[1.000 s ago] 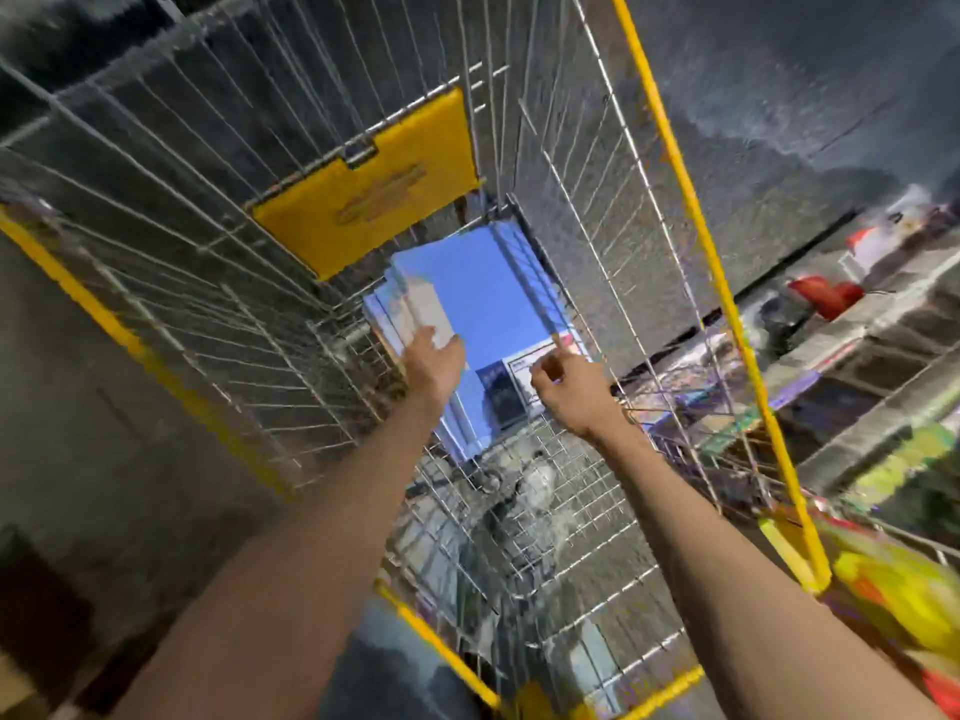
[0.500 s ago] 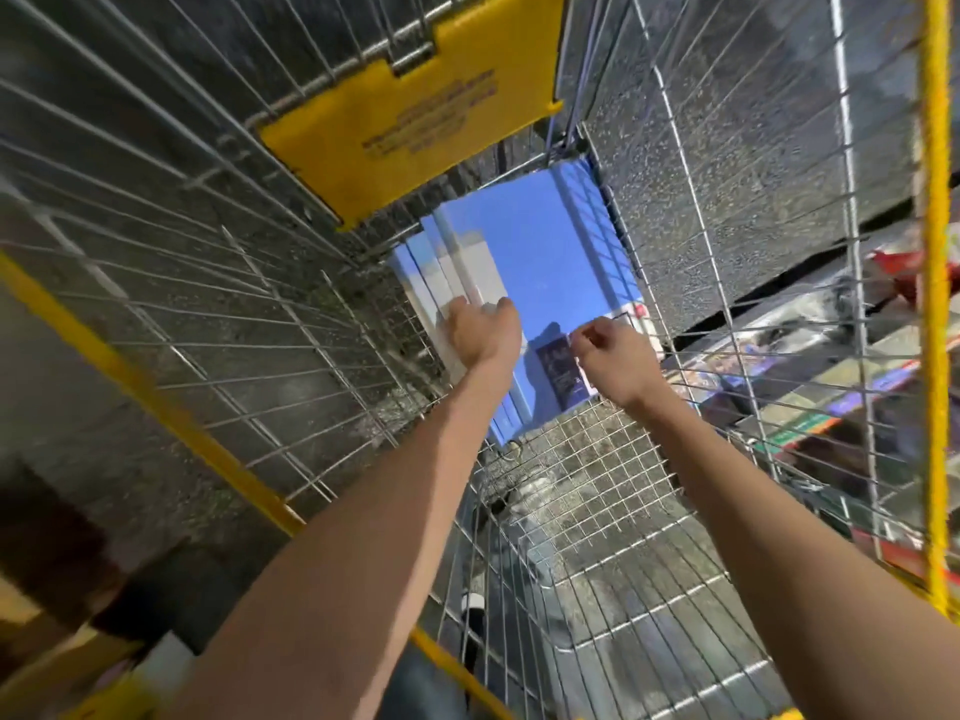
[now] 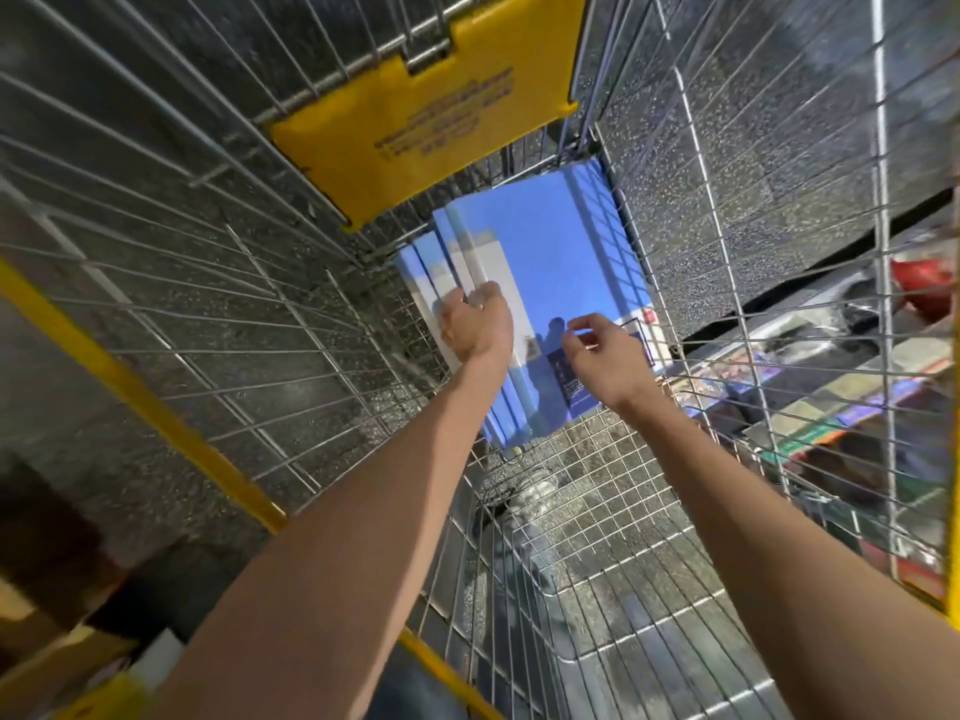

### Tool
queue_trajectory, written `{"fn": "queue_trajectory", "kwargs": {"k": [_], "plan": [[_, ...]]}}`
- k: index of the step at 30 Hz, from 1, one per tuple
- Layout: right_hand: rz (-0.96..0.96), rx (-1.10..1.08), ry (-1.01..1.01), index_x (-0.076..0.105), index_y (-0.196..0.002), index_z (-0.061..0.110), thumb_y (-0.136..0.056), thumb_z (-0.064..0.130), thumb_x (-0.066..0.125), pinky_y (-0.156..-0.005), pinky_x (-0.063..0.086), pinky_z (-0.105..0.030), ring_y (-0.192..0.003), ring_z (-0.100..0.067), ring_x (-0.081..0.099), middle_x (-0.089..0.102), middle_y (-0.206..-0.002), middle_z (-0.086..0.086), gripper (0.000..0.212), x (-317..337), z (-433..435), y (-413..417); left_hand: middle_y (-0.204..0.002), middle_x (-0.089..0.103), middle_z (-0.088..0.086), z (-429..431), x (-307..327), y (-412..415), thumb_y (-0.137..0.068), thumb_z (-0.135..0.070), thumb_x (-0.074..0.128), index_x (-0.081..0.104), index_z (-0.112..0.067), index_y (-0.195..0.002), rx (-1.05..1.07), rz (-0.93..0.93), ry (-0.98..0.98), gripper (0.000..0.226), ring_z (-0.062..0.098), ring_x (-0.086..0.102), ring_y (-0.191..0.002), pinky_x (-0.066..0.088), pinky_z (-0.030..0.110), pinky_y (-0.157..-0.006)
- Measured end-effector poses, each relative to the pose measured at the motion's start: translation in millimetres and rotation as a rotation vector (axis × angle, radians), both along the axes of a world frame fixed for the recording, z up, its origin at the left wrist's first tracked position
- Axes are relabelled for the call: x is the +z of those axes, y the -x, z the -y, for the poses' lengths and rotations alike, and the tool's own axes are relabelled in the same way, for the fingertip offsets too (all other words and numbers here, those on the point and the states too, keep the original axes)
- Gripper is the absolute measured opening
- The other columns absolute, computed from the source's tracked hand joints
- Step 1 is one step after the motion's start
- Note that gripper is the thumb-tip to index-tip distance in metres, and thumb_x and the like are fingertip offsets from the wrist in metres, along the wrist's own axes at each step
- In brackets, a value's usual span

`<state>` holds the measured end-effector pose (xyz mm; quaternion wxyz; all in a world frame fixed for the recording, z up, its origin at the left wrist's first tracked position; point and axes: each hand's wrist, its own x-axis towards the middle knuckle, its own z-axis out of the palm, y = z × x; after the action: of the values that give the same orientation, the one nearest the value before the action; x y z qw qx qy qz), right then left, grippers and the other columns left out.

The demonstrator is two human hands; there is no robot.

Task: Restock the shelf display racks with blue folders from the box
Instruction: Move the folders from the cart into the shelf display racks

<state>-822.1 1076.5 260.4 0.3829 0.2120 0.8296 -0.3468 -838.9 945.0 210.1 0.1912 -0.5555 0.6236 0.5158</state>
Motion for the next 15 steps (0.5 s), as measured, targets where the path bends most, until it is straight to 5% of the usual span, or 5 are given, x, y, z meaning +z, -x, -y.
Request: {"fn": "queue_trajectory", "kwargs": {"k": [2, 5, 8, 11, 15], "plan": [[-0.052, -0.03, 0.03, 0.057, -0.13, 0.008, -0.099, 0.025, 0.058, -0.094, 0.053, -0.045, -0.1, -0.026, 0.067, 0.068, -0.117, -0.011, 0.036, 1, 4, 2, -0.141, 0.05, 0.01, 2, 8, 2, -0.104, -0.03, 0.049, 0.059, -0.009, -0.117, 0.036, -0.094, -0.04, 0.027, 0.029, 0.053, -0.121, 0.042, 0.034, -0.1], [-0.148, -0.055, 0.054, 0.058, -0.132, 0.017, -0.095, 0.036, 0.064, -0.094, 0.053, -0.037, -0.096, -0.017, 0.065, 0.069, -0.112, -0.003, 0.042, 8, 6, 12, -0.118, 0.058, -0.006, -6, 31, 9, -0.109, -0.027, 0.041, 0.062, -0.009, -0.127, 0.042, -0.201, -0.146, 0.033, 0.015, 0.051, -0.106, 0.034, 0.02, -0.089], [-0.217, -0.1, 0.099, 0.059, -0.133, 0.023, -0.094, 0.043, 0.065, -0.091, 0.05, -0.018, -0.09, -0.005, 0.061, 0.065, -0.107, 0.008, 0.044, 18, 4, 24, -0.083, 0.059, -0.003, -17, 47, 14, -0.106, -0.034, 0.047, 0.064, -0.017, -0.093, 0.018, -0.244, -0.25, 0.028, 0.015, 0.054, -0.084, 0.035, 0.025, -0.08], [-0.261, -0.112, 0.117, 0.058, -0.134, 0.028, -0.094, 0.043, 0.065, -0.077, 0.039, 0.002, -0.088, 0.011, 0.059, 0.06, -0.107, 0.023, 0.043, 27, -6, 35, -0.08, 0.05, 0.01, -24, 54, 18, -0.098, -0.046, 0.059, 0.061, -0.016, -0.087, 0.019, -0.277, -0.361, 0.032, 0.017, 0.048, -0.076, 0.039, 0.033, -0.072], [-0.315, -0.103, 0.161, 0.059, -0.134, 0.02, -0.098, 0.035, 0.062, -0.097, 0.046, -0.017, -0.107, 0.002, 0.062, 0.063, -0.119, 0.023, 0.039, 36, -21, 42, -0.084, 0.053, 0.007, -31, 57, 29, -0.089, -0.054, 0.065, 0.063, -0.017, -0.087, -0.067, -0.301, -0.455, 0.038, 0.016, 0.049, -0.08, 0.043, 0.037, -0.077]]}}
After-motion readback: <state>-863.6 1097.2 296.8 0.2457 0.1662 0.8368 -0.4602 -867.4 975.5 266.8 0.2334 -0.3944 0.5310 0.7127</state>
